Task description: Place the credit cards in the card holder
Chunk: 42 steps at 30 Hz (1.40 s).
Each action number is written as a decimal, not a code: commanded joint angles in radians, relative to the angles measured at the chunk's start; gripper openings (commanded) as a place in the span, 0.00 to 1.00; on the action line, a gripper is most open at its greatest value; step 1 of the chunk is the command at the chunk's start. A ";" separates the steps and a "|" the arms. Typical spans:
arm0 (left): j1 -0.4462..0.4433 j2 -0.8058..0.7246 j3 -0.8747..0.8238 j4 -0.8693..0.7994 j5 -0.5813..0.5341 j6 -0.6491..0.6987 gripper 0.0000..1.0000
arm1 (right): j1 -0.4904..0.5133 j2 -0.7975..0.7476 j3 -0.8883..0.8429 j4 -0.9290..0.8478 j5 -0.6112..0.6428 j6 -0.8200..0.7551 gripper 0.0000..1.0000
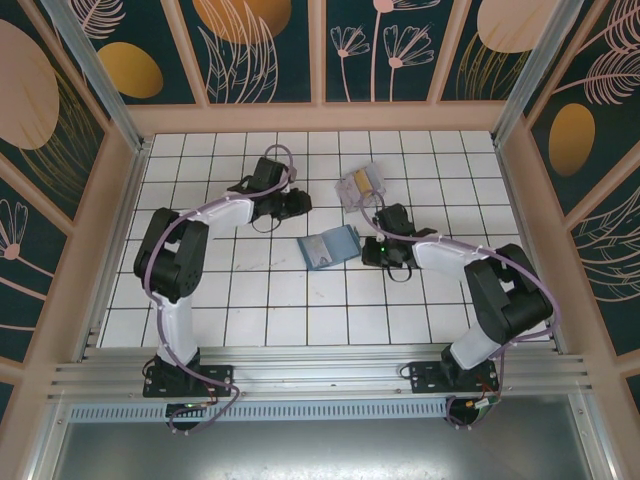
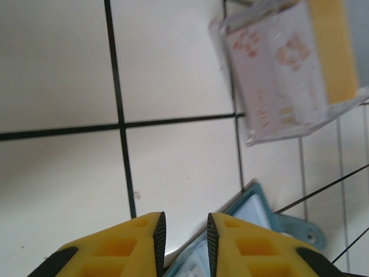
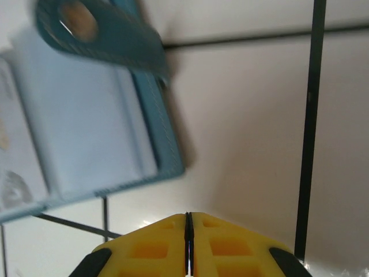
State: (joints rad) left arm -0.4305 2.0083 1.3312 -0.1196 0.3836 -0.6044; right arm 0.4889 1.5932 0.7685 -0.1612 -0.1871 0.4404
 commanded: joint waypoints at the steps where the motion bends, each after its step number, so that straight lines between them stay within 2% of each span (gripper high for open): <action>1: -0.008 0.017 -0.036 -0.026 0.059 0.037 0.28 | -0.004 0.056 -0.011 0.108 -0.033 0.051 0.11; 6: -0.041 -0.038 -0.150 -0.011 0.067 0.035 0.27 | -0.009 0.160 0.067 0.162 0.037 0.042 0.11; 12: -0.070 -0.190 -0.351 0.036 0.041 -0.034 0.27 | 0.010 0.271 0.195 0.153 -0.004 -0.005 0.11; 16: -0.139 -0.282 -0.469 0.120 0.038 -0.136 0.26 | 0.035 0.347 0.291 0.114 -0.040 -0.046 0.11; 21: -0.248 -0.285 -0.510 0.229 0.040 -0.241 0.26 | 0.053 0.457 0.439 0.055 -0.150 -0.117 0.11; 26: -0.308 -0.218 -0.448 0.259 0.039 -0.261 0.26 | 0.087 0.552 0.587 -0.046 -0.255 -0.207 0.11; 29: -0.322 -0.212 -0.416 0.276 0.026 -0.271 0.26 | 0.094 0.554 0.599 -0.064 -0.281 -0.230 0.11; 33: -0.322 -0.238 -0.365 0.271 0.003 -0.261 0.29 | 0.076 0.493 0.568 -0.058 -0.245 -0.235 0.11; 38: -0.321 -0.303 -0.295 0.144 -0.103 -0.201 0.43 | 0.029 0.363 0.574 -0.076 -0.154 -0.245 0.12; 42: -0.311 -0.369 -0.276 0.075 -0.183 -0.184 0.47 | -0.006 0.270 0.591 -0.087 -0.058 -0.253 0.16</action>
State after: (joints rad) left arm -0.7483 1.6936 1.0210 0.0380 0.2890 -0.8223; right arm 0.5163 1.9800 1.3392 -0.2291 -0.3374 0.2134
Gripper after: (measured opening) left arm 0.467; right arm 0.151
